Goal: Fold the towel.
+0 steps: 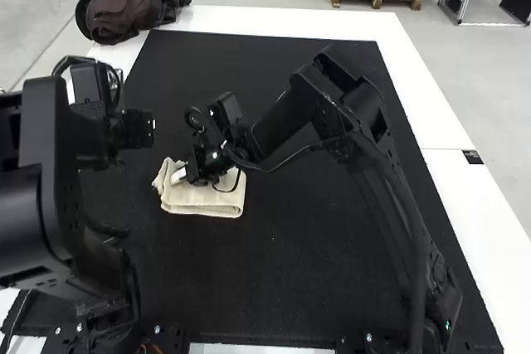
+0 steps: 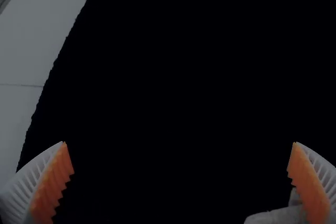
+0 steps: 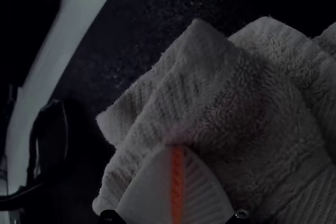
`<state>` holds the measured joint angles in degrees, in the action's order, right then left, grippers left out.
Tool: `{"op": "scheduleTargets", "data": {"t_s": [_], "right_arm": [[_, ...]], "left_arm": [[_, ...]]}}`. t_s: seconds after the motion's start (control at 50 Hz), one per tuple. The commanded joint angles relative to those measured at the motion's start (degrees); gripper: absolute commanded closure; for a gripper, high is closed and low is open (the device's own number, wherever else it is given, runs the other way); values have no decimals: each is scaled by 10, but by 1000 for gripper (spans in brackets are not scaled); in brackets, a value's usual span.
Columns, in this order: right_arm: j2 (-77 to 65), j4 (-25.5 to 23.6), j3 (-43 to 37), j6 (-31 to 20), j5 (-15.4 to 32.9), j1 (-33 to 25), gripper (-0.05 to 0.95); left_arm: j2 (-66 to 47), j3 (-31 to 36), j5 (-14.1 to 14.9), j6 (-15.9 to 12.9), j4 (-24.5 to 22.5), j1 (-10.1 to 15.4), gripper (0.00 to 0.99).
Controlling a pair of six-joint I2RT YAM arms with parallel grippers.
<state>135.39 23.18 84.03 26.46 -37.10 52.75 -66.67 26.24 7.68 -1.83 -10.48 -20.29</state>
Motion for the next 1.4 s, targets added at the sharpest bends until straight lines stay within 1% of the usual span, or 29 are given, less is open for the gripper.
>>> {"op": "scheduleTargets", "data": {"t_s": [0.0, 0.28, 0.36, 0.48, 0.62, 0.68, 0.74, 0.84, 0.92, 0.98, 1.12, 1.18, 1.24, 1.32, 1.38], "right_arm": [[-81, 7, 16, 38, -7, -5, 925], [-176, -4, 16, 57, -5, -30, 925], [-200, -16, 17, 58, -4, -38, 925], [-252, -43, 20, 56, -2, -53, 925], [-320, -73, 37, 55, 9, -83, 925], [-350, -91, 45, 44, 20, -99, 925], [-383, -105, 48, 32, 31, -119, 925], [-437, -111, 45, 28, 40, -153, 923], [-486, -120, 32, 29, 38, -189, 925], [-522, -122, 15, 34, 35, -217, 923], [-617, -121, -36, 61, 20, -288, 923], [-659, -121, -60, 70, 11, -311, 923], [-703, -119, -88, 78, 6, -333, 923], [-769, -101, -126, 103, 0, -360, 923], [-822, -84, -155, 116, -3, -379, 923]], "left_arm": [[11, 39, -2, 2, 6, -4, 34], [18, 101, -1, 5, 51, 0, 34], [21, 118, -1, 12, 64, 1, 34], [32, 151, -1, 14, 87, 7, 34], [50, 204, -1, 26, 118, 22, 34], [56, 230, -2, 38, 130, 32, 36], [62, 250, -4, 43, 140, 43, 36], [82, 281, -5, 49, 148, 60, 36], [100, 297, -17, 60, 148, 75, 36], [115, 305, -16, 70, 149, 85, 36], [148, 314, -15, 81, 170, 91, 36], [166, 314, -15, 82, 172, 91, 36], [191, 314, -14, 82, 172, 98, 36], [218, 314, -14, 82, 171, 111, 36], [241, 312, -14, 96, 167, 123, 36]]}}
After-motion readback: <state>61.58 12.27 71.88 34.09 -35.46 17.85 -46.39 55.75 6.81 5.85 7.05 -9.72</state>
